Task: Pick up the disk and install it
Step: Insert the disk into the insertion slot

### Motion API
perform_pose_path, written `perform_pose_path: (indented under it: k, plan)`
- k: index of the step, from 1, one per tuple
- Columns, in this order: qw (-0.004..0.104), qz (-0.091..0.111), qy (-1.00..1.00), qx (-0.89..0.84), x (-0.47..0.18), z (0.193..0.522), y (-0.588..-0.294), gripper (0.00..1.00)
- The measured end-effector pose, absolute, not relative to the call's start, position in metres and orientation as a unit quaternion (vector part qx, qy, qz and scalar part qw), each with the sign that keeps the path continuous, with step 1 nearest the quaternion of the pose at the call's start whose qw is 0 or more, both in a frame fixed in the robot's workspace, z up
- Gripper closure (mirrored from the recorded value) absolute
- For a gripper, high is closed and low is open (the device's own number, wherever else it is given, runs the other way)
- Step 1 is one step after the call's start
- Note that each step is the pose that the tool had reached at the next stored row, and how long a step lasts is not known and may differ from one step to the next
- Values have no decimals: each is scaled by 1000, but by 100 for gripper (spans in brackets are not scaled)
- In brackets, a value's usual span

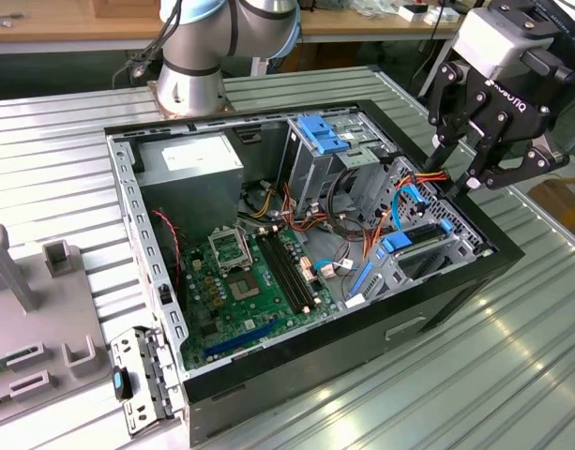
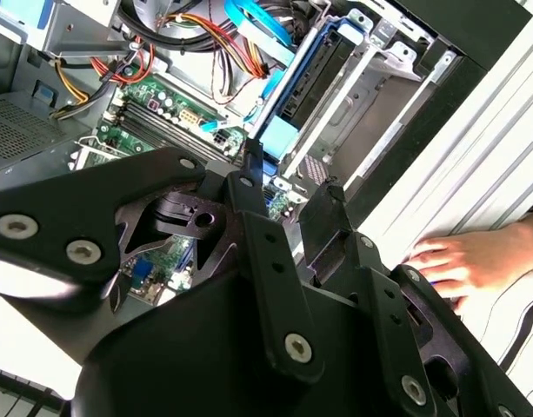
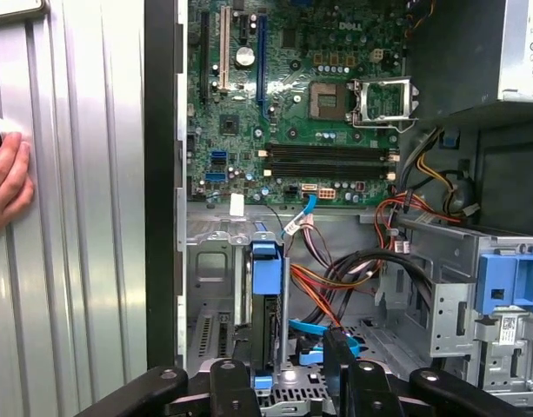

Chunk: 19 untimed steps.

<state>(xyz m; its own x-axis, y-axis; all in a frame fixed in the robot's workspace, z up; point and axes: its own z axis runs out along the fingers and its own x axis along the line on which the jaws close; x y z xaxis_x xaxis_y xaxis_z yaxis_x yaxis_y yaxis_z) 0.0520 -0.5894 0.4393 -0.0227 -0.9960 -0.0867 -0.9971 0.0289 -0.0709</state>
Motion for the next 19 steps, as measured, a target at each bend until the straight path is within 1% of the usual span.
perform_pose_path:
  k: [9,19]
  plan:
    - [56,5,715,-697,53,439,-584,55]
    - [55,6,715,-697,72,432,-574,55]
